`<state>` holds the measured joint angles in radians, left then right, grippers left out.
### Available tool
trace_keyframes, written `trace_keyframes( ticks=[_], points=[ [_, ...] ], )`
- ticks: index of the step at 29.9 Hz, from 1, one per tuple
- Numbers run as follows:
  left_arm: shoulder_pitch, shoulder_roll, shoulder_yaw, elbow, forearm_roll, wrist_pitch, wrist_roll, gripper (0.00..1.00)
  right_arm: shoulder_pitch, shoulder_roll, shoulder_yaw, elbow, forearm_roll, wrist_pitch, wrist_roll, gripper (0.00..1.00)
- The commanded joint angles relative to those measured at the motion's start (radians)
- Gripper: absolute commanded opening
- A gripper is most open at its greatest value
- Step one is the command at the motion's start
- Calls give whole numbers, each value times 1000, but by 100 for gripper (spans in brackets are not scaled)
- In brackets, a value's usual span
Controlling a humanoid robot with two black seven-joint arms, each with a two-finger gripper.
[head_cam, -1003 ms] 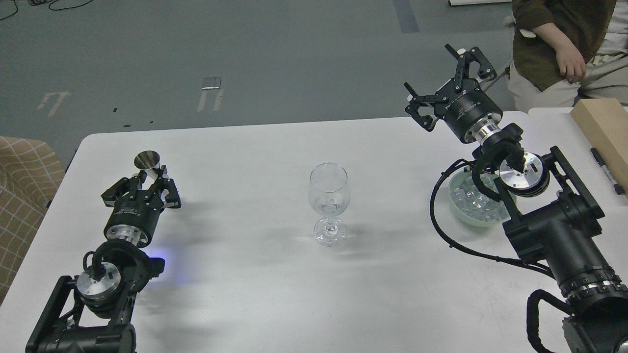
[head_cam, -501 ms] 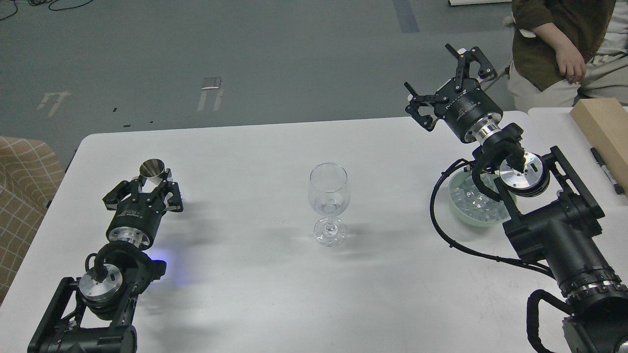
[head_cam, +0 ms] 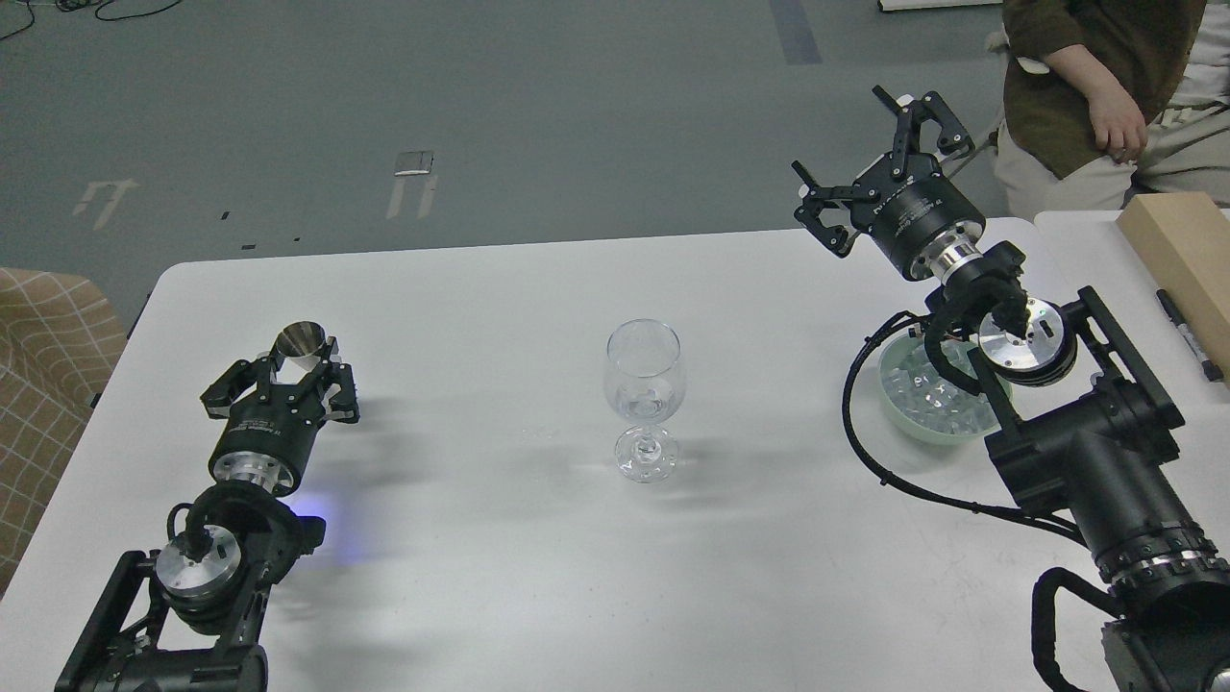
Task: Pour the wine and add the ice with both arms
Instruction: 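Lower the jigger onto the table and open the left gripper, then raise the open left gripper away from the jigger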
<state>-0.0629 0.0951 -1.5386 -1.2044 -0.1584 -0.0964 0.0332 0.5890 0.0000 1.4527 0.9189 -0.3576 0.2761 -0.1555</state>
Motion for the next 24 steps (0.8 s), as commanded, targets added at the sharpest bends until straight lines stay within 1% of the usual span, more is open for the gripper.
trace_keyframes(
  ticks=[1,5,7,9,10,11,13,15,16,24],
  points=[
    [0,0,0,0,0,0,4,63,0,0,0,0,0,0,1,100],
    [0,0,0,0,2,0,4,67,0,0,1,0,0,0,1,100],
    [0,0,2,0,3,-6,5,73,0,0,1,0,-1,0,1,100],
    [0,0,2,0,3,-16,5,76,0,0,1,0,0,0,1,100],
    [0,-2,2,0,3,-23,5,81,0,0,1,0,0,0,-1,100],
    [0,0,2,0,3,-26,5,84,0,0,1,0,-1,0,-1,100],
    [0,0,3,0,5,-39,5,92,0,0,1,0,0,0,-1,100],
    [0,0,3,0,6,-46,5,96,0,0,3,0,-1,0,1,100],
    [0,0,3,0,7,-55,5,97,0,0,3,0,-1,0,-1,100],
    [5,5,3,-17,10,-114,8,98,0,0,3,0,0,0,-1,100]
  ],
)
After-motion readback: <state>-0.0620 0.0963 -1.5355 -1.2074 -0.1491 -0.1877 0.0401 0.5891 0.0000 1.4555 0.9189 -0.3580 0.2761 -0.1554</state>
